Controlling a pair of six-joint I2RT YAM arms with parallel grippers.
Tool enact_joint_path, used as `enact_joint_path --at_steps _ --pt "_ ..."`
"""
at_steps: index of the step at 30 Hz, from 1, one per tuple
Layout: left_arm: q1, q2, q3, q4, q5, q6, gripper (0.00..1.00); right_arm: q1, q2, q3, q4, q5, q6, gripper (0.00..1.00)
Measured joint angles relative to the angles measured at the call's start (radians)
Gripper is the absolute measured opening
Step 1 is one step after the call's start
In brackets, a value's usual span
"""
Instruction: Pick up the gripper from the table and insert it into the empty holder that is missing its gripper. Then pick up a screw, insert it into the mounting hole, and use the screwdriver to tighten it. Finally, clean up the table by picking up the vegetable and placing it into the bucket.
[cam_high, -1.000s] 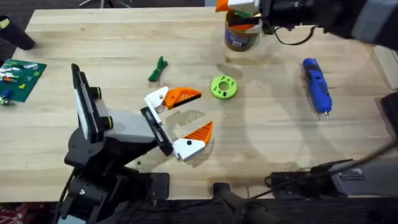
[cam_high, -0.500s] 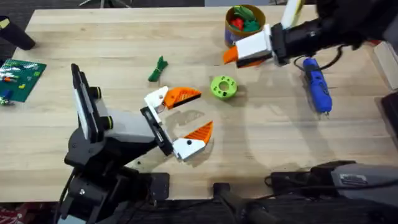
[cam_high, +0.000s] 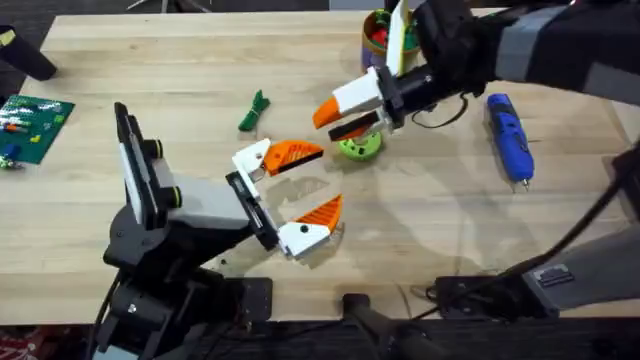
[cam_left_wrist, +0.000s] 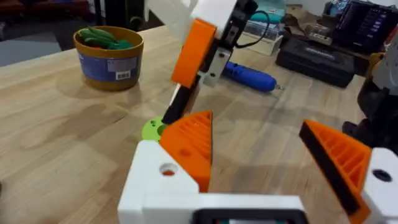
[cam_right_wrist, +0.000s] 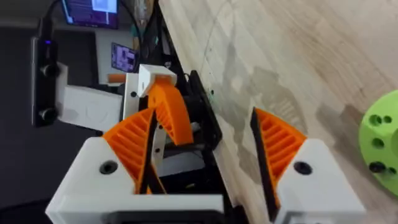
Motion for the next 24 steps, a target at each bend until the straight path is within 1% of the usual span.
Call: enact_joint_path --at_steps 7,15,19,22,24 --pt "0.0 0.0 0.0 0.0 0.0 0.0 0.982 0.03 0.021 -0.001 0.013 -0.018 0.072 0.817" --pt "0.0 0.0 0.0 0.0 0.0 0.0 0.982 0.075 0.021 -0.001 0.013 -0.043 0.093 0.817" --pt "0.0 0.0 0.0 0.0 0.0 0.0 0.982 0.079 0.021 -0.001 0.013 -0.073 0.093 0.817" --pt "0.0 0.0 0.0 0.0 0.0 0.0 0.982 0.08 0.021 -0.001 0.013 -0.086 0.093 0.779" --pt "0.0 0.0 0.0 0.0 0.0 0.0 0.982 0.084 0.021 -0.001 0.013 -0.091 0.093 0.728"
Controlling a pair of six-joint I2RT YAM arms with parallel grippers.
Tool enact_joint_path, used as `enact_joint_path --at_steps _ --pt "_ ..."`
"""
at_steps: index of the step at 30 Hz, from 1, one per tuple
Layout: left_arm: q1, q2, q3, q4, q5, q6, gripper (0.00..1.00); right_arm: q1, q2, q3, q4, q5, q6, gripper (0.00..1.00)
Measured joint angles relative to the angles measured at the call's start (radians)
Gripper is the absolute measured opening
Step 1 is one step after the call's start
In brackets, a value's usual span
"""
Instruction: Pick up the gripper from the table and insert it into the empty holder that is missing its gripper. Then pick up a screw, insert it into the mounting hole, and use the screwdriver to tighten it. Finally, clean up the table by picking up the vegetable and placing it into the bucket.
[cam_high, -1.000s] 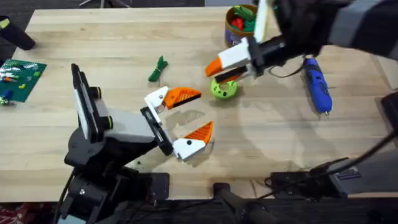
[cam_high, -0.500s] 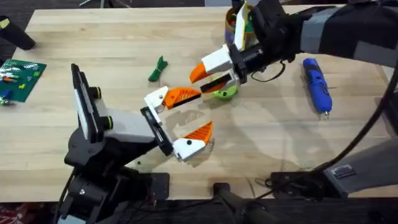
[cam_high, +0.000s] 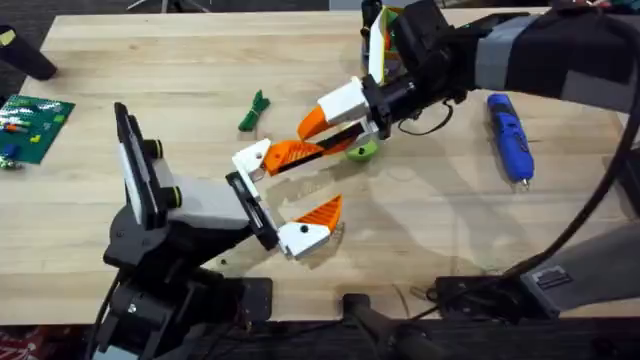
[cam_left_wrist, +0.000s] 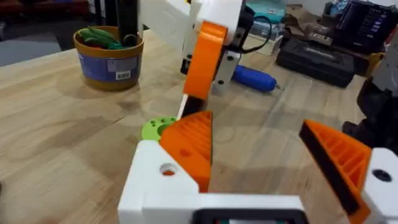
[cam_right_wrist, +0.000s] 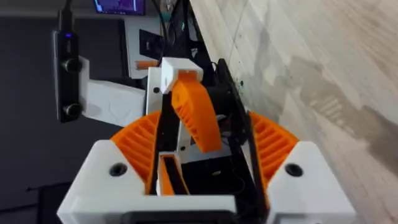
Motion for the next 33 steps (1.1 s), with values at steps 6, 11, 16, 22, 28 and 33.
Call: enact_joint_path --at_steps 6,11,16,22,28,33 --pt "0.0 0.0 0.0 0.0 0.0 0.0 0.982 0.023 0.0 0.0 0.0 -0.008 -0.001 0.563" --pt "0.0 0.0 0.0 0.0 0.0 0.0 0.982 0.026 0.0 0.0 0.0 -0.011 -0.001 0.493" --pt "0.0 0.0 0.0 0.0 0.0 0.0 0.982 0.026 0.0 0.0 0.0 -0.012 -0.001 0.4" --pt "0.0 0.0 0.0 0.0 -0.001 0.0 0.982 0.026 0.0 0.0 0.005 -0.017 0.0 0.097" --pt "0.0 0.0 0.0 0.001 -0.013 0.0 0.982 0.025 0.0 -0.002 0.036 -0.029 0.004 0.021" --pt "0.0 0.0 0.0 0.002 -0.027 0.002 0.982 0.027 0.0 -0.005 0.094 -0.027 0.033 0.021"
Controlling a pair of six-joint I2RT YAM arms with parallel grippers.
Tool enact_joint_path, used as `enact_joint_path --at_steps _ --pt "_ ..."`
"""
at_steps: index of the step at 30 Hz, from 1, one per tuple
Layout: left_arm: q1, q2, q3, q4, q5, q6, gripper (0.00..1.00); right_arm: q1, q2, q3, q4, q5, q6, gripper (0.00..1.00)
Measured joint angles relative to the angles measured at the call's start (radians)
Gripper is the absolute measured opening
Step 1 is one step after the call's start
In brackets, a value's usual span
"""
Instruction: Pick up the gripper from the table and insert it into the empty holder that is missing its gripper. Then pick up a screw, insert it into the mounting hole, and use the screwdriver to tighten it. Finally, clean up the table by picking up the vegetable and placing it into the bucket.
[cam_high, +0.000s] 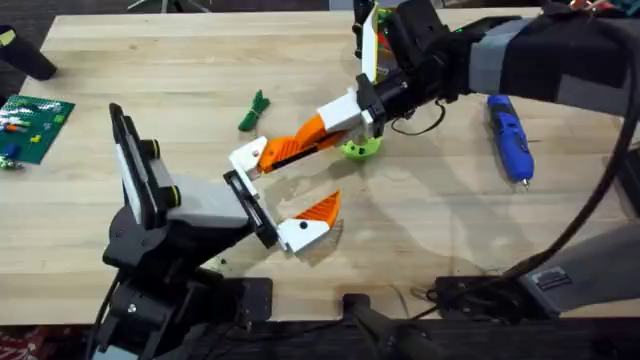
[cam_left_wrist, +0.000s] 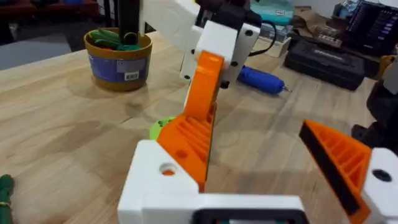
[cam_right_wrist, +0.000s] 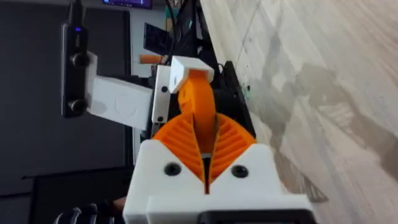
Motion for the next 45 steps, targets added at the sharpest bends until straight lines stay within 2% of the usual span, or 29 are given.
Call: enact_joint_path --at_steps 8,18,32,45 --pt "0.006 0.0 0.0 0.001 -0.016 0.002 0.983 0.01 0.0 -0.001 0.095 0.024 0.08 0.02" --pt "0.006 0.0 0.0 0.0 0.011 0.002 0.983 0.011 0.0 -0.003 0.173 0.056 0.147 0.02" --pt "0.011 0.0 0.0 -0.002 0.005 -0.01 0.983 0.024 0.0 -0.003 0.191 0.101 0.176 0.02" --pt "0.019 0.0 0.0 -0.002 -0.028 -0.029 0.983 0.097 0.0 -0.003 0.29 0.177 0.232 0.019"
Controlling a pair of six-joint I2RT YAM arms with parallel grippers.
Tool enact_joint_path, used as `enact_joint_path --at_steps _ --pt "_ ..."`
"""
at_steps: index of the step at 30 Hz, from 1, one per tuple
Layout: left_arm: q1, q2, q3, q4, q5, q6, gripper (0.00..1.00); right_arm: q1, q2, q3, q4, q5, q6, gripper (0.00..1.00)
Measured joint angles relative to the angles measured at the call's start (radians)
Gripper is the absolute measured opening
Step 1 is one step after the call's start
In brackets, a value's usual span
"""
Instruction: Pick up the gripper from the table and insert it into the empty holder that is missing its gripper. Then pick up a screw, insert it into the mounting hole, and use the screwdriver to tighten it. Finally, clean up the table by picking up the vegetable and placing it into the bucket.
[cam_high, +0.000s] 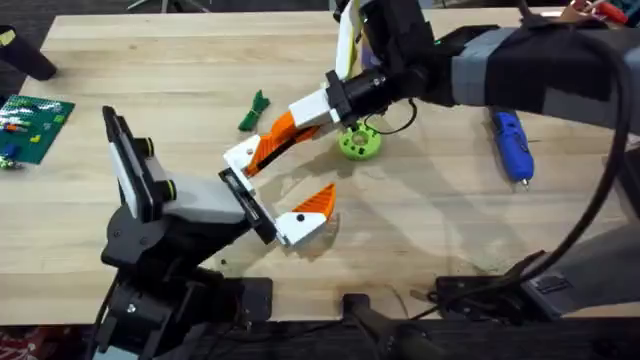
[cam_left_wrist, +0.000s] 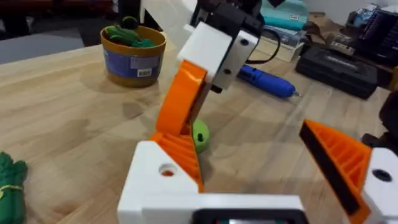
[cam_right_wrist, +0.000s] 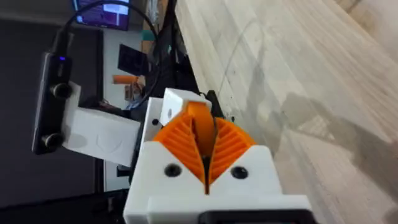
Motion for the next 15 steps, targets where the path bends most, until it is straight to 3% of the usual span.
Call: enact_joint_path --at_steps 15 --pt "0.011 0.008 0.0 0.0 -0.061 -0.032 0.983 0.048 -0.001 0.0 0.083 0.115 0.062 0.019"
